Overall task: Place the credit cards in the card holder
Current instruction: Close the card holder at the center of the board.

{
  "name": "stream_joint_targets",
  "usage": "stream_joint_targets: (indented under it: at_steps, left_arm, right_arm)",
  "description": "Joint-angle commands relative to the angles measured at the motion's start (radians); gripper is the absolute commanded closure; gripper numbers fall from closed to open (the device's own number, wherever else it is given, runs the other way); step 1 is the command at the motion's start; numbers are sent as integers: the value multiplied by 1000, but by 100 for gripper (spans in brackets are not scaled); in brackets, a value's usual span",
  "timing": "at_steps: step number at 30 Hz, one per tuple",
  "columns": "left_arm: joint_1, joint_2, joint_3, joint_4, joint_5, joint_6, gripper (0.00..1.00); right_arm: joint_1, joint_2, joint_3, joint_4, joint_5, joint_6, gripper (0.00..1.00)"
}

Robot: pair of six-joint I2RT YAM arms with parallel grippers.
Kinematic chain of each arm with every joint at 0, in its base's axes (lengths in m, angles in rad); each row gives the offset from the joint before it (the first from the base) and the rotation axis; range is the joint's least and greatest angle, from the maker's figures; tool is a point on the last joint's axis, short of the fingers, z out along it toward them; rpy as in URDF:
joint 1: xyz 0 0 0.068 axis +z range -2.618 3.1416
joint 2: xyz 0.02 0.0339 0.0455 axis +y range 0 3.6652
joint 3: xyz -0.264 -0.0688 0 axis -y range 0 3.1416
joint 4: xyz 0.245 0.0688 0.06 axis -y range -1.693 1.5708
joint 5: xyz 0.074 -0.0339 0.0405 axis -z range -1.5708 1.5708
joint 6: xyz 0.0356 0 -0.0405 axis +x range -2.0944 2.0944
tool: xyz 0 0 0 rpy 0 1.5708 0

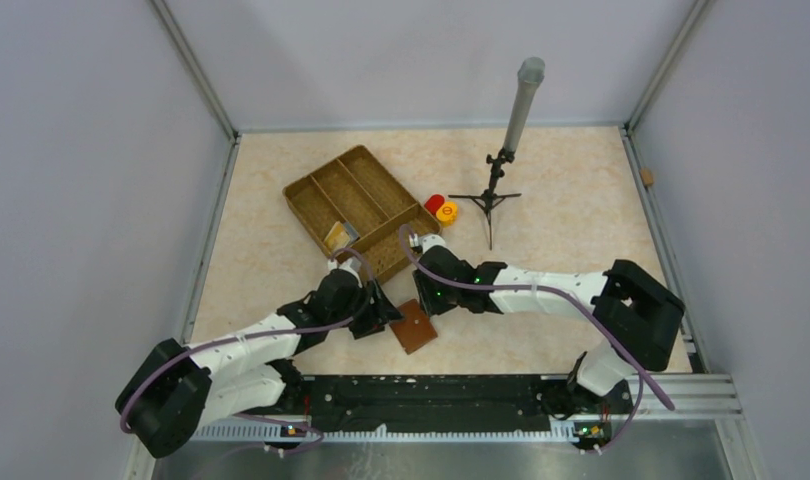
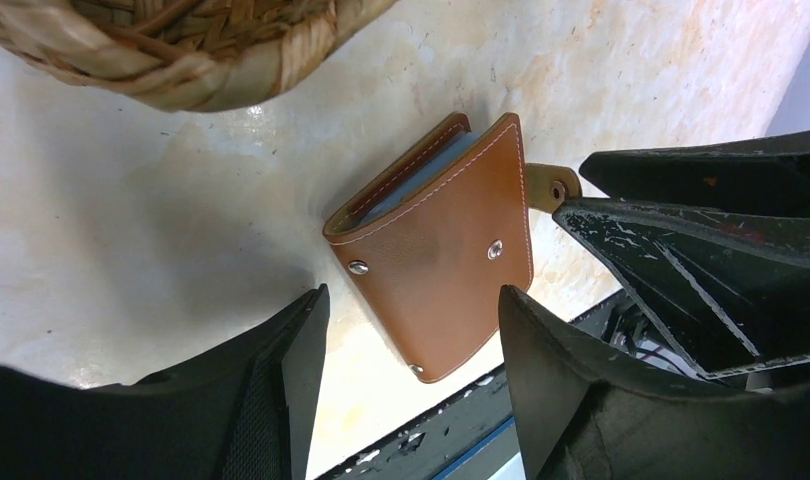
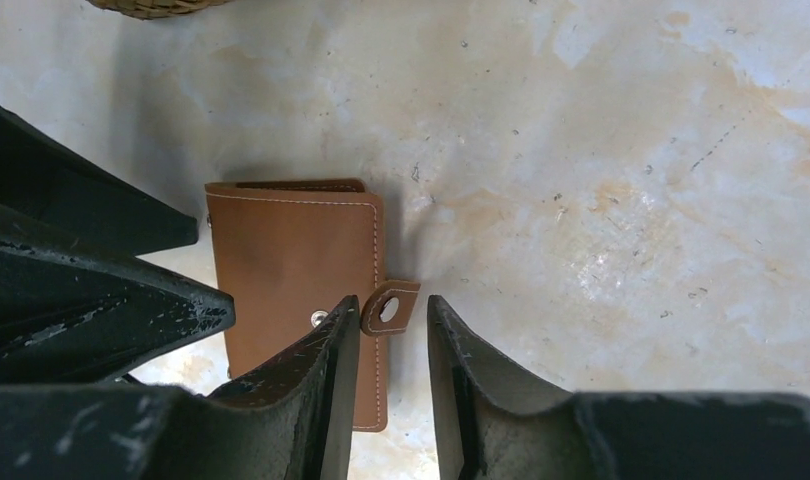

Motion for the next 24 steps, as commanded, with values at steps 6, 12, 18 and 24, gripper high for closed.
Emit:
stream_joint_targets:
  at_steps: [6, 12, 18, 24]
  left_arm:
    - [-32, 40, 25, -138, -79, 15, 32]
    - [-64, 76, 51, -178, -138, 16, 33]
    - [-110, 170, 91, -188, -199, 7, 39]
    - [-158, 270, 157, -242, -262, 12, 42]
  right_arm:
    - [18, 35, 65, -27, 37, -12, 82]
    - [21, 7, 57, -21, 19, -11, 100]
    - [31, -9, 15, 29, -41, -16, 100]
    - [51, -3, -3, 51, -76, -36, 100]
